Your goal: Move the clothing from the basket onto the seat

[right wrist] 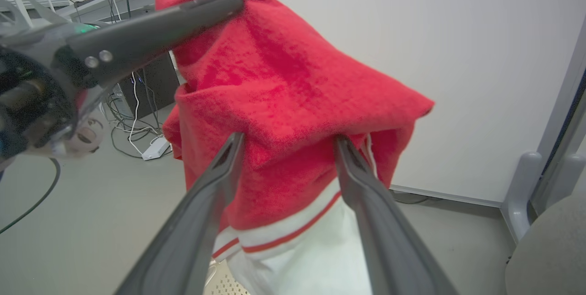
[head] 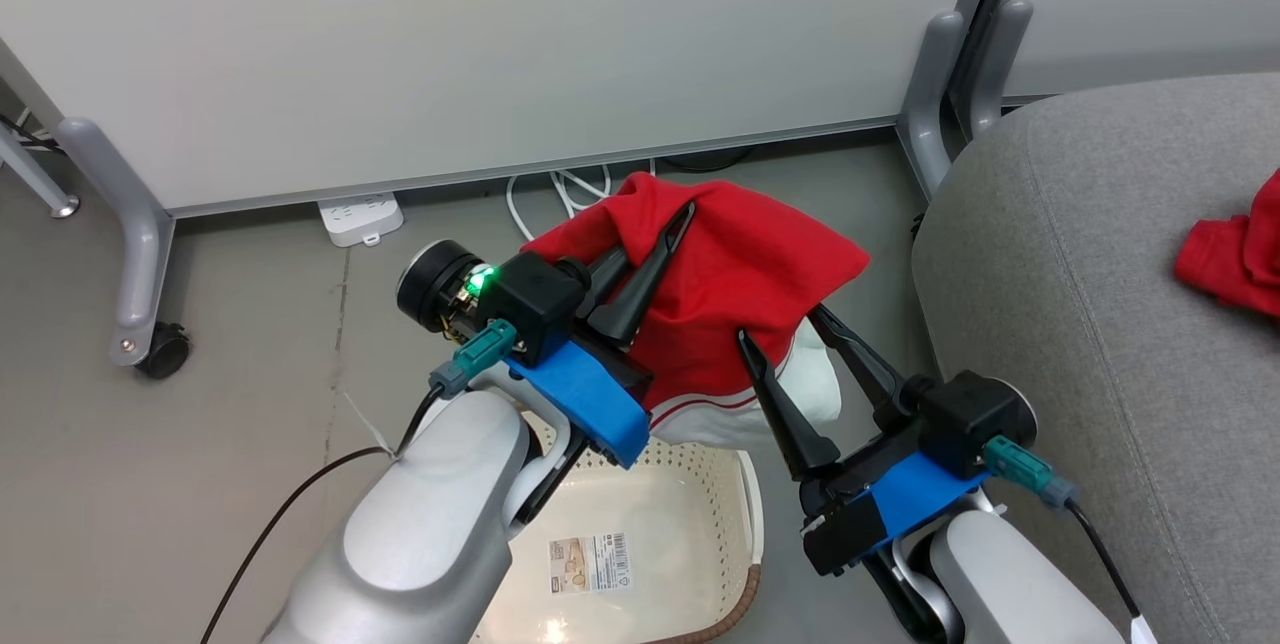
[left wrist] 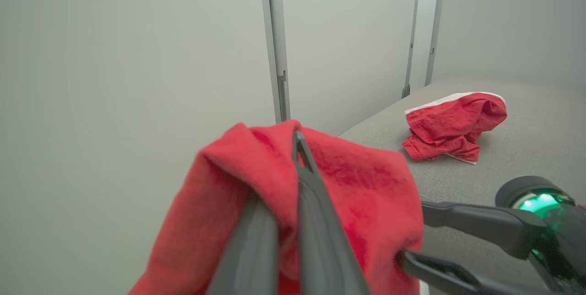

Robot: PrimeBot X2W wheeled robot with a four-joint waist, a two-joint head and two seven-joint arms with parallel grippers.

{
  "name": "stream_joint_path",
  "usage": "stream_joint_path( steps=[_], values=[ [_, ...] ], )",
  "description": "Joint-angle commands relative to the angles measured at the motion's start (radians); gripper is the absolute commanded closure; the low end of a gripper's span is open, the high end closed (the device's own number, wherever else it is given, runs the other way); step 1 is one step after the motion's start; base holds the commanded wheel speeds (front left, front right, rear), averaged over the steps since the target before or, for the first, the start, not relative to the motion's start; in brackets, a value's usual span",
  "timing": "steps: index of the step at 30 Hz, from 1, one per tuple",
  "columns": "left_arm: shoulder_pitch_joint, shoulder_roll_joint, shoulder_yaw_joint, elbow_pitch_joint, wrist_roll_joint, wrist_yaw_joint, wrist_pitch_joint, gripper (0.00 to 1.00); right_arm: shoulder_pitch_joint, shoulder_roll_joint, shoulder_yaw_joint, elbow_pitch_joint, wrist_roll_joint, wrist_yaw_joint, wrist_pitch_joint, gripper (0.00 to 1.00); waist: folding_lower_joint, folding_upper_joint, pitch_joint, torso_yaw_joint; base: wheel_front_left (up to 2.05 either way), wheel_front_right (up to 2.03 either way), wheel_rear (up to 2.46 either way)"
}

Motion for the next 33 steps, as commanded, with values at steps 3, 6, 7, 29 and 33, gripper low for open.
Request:
stream_joint_path(
  steps=[3,6,7,29,33],
  values=[
    [-0.019,0.001,-0.001,-0.007,-0.002,0.001,-0.005,1.00,-0.024,0.008,-0.002,0.016,0.015,-0.001,-0.001,0.00,-0.0001,-0.0001,0.007,0.004,0.00,0.00,0.00],
    [-0.024,-0.001,-0.003,-0.010,-0.003,0.001,-0.005,1.00,-0.043,0.014,-0.003,0.035,0.032,-0.001,-0.001,0.00,-0.0001,-0.0001,0.015,0.008,0.00,0.00,0.00],
    [-0.025,-0.002,-0.004,-0.011,-0.003,0.001,-0.005,1.00,-0.051,0.016,-0.002,0.041,0.034,-0.001,-0.001,0.00,-0.0001,-0.0001,0.018,0.009,0.00,0.00,0.00],
    [-0.045,-0.008,-0.039,-0.024,-0.014,0.001,-0.005,1.00,-0.168,0.081,-0.023,0.177,0.127,-0.001,-0.001,0.58,-0.0001,-0.0001,0.047,0.036,0.00,0.00,0.00],
    [-0.044,-0.009,-0.044,-0.023,-0.023,0.001,-0.005,1.00,-0.175,0.091,-0.025,0.189,0.138,-0.001,-0.001,1.00,-0.0001,-0.0001,0.045,0.039,0.00,0.00,0.00]
  ],
)
